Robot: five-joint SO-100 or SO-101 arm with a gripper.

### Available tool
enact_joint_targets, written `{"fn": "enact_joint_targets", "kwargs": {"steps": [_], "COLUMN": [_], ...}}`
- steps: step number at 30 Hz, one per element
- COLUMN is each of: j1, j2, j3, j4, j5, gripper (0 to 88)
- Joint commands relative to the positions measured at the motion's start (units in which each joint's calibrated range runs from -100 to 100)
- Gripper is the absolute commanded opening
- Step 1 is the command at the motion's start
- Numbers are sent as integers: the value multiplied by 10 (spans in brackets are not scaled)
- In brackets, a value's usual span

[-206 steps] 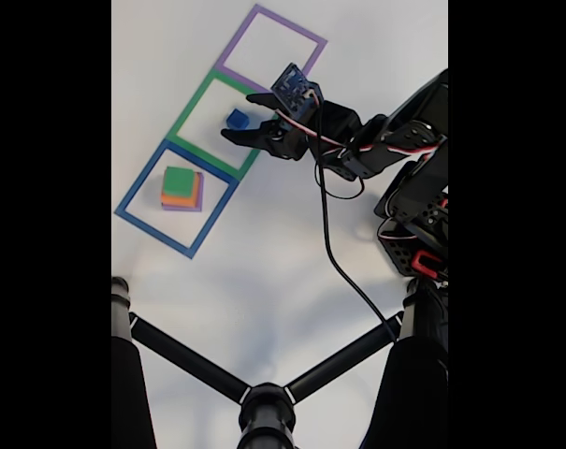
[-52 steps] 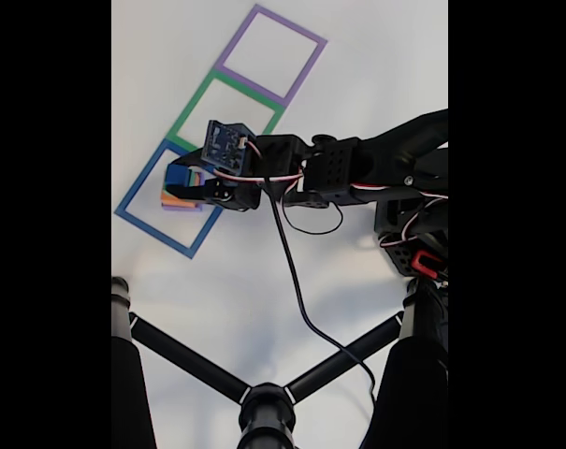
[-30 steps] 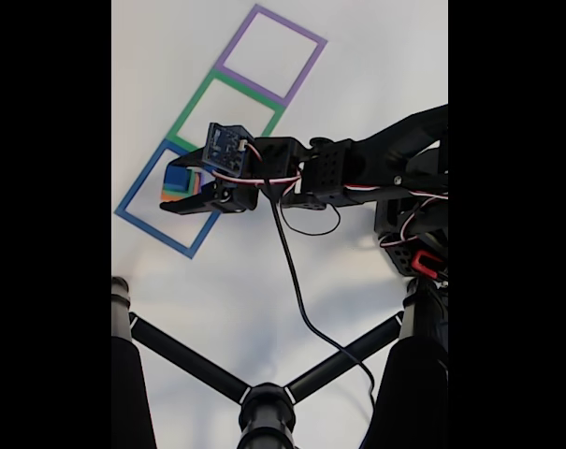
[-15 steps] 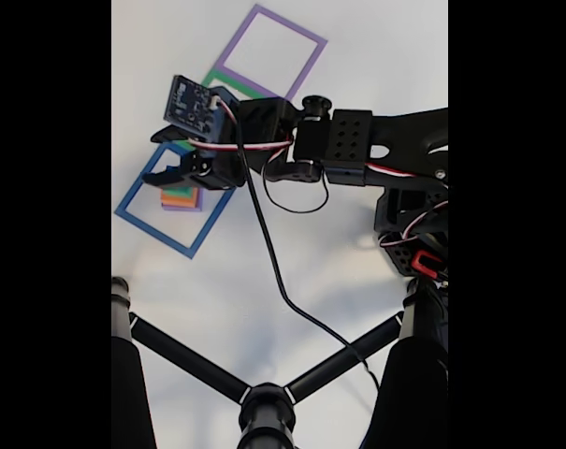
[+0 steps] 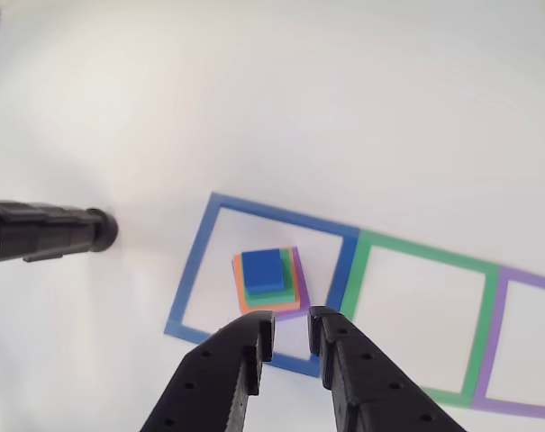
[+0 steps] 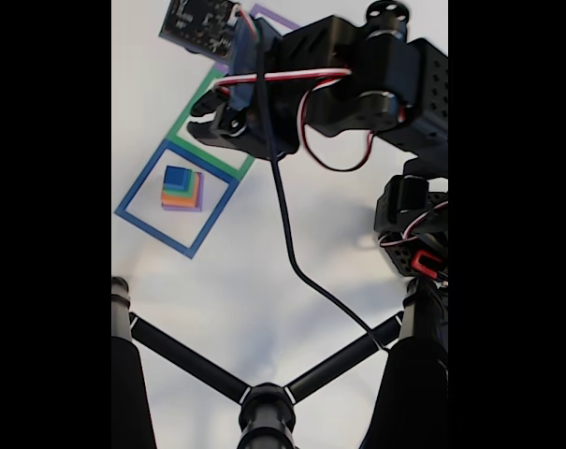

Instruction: Tower of hanoi

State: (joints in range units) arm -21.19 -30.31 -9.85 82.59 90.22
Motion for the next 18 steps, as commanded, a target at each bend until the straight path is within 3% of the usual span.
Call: {"fn": "enact_joint_targets", "kwargs": {"steps": [1, 5, 8, 12, 15, 16, 18], "j1": [17, 27, 28, 39, 47, 47, 55], "j2": [9, 0, -5, -26, -70, -87, -120], "j3": [-125, -124, -104, -38, 39, 68, 116], "j4": [92, 117, 113, 106, 80, 74, 69], "j5": [-12, -14, -64, -58, -110, -161, -185], "gripper": [0, 0, 0, 5, 10, 3, 4]}}
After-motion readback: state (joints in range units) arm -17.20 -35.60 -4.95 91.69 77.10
